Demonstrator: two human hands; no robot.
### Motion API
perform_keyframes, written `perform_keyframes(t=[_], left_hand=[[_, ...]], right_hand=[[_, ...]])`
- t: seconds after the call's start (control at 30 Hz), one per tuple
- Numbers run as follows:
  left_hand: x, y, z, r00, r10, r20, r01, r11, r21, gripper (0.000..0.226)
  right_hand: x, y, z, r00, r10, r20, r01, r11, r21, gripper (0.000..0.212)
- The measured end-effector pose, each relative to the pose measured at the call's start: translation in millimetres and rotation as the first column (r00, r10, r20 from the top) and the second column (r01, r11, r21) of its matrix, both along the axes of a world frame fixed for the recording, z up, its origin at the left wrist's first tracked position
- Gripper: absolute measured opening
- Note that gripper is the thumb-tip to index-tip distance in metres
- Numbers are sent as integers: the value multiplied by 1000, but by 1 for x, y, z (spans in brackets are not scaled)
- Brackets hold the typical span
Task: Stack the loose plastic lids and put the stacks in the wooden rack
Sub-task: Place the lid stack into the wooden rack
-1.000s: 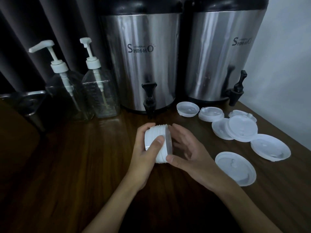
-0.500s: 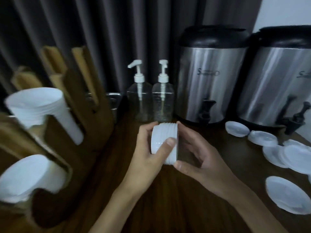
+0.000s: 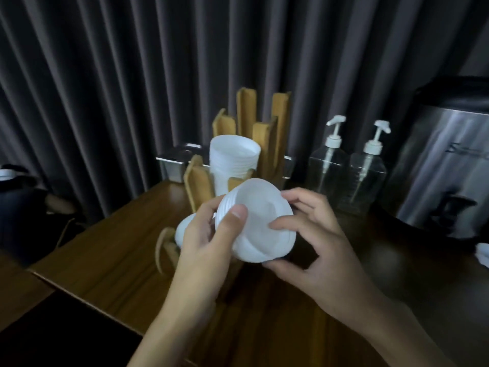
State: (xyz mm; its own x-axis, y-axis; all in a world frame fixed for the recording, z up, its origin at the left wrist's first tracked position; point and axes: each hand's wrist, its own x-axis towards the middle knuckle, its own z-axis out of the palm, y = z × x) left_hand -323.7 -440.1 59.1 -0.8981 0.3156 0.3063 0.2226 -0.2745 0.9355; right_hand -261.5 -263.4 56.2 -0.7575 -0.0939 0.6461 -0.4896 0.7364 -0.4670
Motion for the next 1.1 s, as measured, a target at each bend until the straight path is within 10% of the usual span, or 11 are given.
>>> perform_keyframes(t=[0.1,0.67,0.87,1.1], left_hand=[[-13,-27,5,1000,-21,-9,21,1000,0,22],[-108,-81,-38,973,145,-181,-215,859,-464,48],[-120,-84,-62,972,124,-200,-212,831,-515,13],[-112,-92,-61,957,-75,-280,-79,863,-498,71]], right_hand=[[-22,-22,1,998,-18,-62,23,997,78,42],[-89,-50,-3,988,-77,136,10,901,433,30],[-95,-46,-7,962,-139,234,12,882,472,38],[-81,-46,-11,963,-130,238,56,954,296,57]])
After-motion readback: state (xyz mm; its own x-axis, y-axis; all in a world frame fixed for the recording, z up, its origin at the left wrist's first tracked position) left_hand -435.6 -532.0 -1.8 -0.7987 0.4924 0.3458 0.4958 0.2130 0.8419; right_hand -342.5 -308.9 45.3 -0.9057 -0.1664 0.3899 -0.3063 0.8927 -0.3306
